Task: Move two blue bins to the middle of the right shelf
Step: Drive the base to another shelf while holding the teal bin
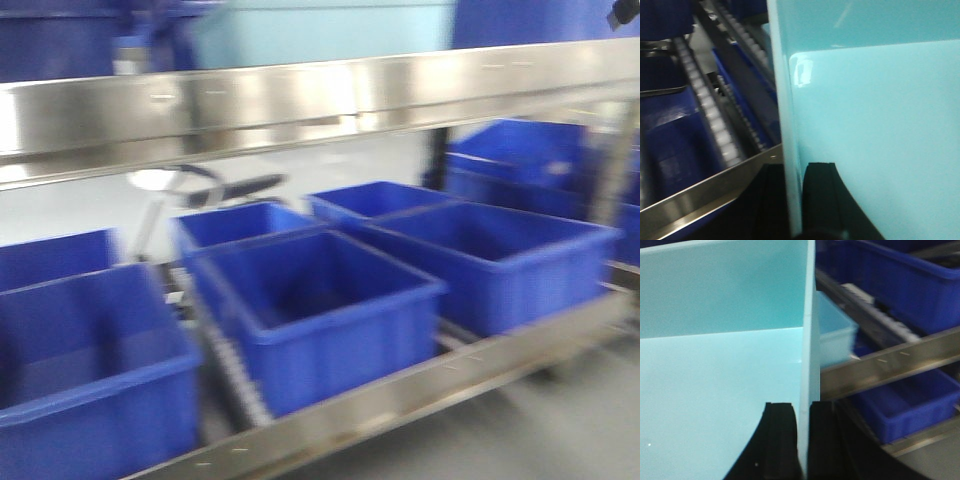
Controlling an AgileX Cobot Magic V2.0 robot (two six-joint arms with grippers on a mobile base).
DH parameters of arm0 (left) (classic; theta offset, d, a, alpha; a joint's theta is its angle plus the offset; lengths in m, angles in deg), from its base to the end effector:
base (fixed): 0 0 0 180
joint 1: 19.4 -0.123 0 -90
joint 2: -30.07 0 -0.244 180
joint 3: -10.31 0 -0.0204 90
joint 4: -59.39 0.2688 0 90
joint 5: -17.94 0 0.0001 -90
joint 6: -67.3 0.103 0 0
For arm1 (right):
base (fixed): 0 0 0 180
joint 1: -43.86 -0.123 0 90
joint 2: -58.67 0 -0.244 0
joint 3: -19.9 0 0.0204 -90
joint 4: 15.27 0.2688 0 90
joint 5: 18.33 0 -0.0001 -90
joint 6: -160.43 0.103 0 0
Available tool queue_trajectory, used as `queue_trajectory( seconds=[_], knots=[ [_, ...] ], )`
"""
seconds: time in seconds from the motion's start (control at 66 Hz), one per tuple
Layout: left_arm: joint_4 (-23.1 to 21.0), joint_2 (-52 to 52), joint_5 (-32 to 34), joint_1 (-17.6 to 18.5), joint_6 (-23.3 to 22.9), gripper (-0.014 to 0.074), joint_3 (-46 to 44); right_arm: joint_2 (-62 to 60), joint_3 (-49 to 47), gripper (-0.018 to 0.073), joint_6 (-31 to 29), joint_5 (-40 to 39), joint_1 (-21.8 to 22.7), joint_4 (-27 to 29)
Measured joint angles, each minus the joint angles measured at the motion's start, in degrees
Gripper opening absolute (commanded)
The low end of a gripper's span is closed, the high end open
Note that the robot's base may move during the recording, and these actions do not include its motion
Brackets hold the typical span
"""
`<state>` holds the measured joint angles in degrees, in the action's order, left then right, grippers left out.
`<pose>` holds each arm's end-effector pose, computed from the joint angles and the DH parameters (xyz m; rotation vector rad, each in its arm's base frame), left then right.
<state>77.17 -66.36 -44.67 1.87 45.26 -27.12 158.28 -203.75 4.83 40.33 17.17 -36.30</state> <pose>0.3201 -0.0946 0.4711 -0.0257 2.0812 -0.0827 0.3201 0.1256 0.4928 -0.0289 1.9520 0.1519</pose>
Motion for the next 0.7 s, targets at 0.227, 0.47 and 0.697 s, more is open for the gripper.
queue_trajectory(
  seconds=[0.227,0.47,0.697],
  knots=[
    [-0.1,0.0,0.0,0.0,0.0,-0.0111,0.0,0.0,0.0,-0.0159,0.0,0.0,0.0,0.0],
    [-0.1,0.0,0.0,0.0,0.0,-0.0111,0.0,0.0,0.0,-0.0159,0.0,0.0,0.0,0.0],
    [-0.1,0.0,0.0,0.0,0.0,-0.0111,0.0,0.0,0.0,-0.0159,0.0,0.0,0.0,0.0]
  ],
)
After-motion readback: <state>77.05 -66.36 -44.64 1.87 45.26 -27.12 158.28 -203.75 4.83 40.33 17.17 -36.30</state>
